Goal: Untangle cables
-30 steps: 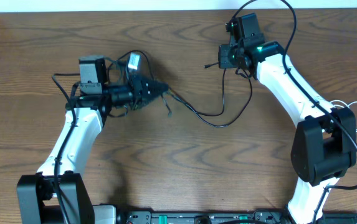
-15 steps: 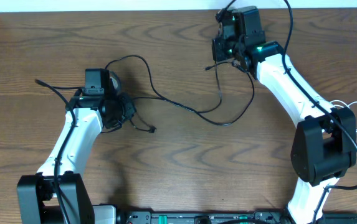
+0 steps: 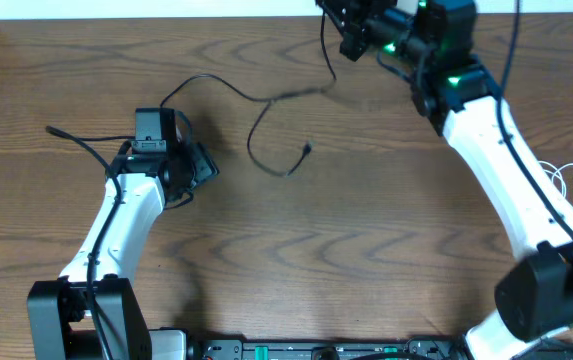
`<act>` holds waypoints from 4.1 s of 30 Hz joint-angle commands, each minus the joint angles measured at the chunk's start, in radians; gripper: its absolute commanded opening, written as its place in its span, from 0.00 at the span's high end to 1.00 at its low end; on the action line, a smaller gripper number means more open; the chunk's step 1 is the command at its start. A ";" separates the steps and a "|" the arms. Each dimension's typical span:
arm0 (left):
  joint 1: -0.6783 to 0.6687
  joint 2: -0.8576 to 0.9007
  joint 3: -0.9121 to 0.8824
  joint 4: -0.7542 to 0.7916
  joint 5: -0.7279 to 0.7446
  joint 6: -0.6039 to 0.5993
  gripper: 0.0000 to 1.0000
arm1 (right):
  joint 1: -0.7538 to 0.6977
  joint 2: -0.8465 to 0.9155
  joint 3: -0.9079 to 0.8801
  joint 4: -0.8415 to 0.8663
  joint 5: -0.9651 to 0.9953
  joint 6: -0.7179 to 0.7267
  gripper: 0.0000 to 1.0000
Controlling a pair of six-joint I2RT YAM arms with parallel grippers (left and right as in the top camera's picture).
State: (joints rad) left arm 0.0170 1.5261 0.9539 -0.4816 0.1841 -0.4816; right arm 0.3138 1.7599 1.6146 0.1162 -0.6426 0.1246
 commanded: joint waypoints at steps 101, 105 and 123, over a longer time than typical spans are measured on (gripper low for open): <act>-0.043 0.433 -0.004 0.878 0.896 -0.447 0.93 | 0.004 -0.118 0.010 0.074 -0.347 0.270 0.99; 0.016 0.433 -0.004 1.024 1.091 -0.427 0.93 | -0.043 -0.118 0.010 0.037 -0.347 0.317 0.99; 0.191 0.433 -0.004 1.130 1.388 -0.315 0.93 | -0.186 -0.120 0.011 -0.266 0.016 0.364 0.99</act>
State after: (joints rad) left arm 0.1780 1.9488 0.9497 0.6411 1.5204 -0.8364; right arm 0.1669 1.6653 1.6150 -0.0990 -0.7406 0.4744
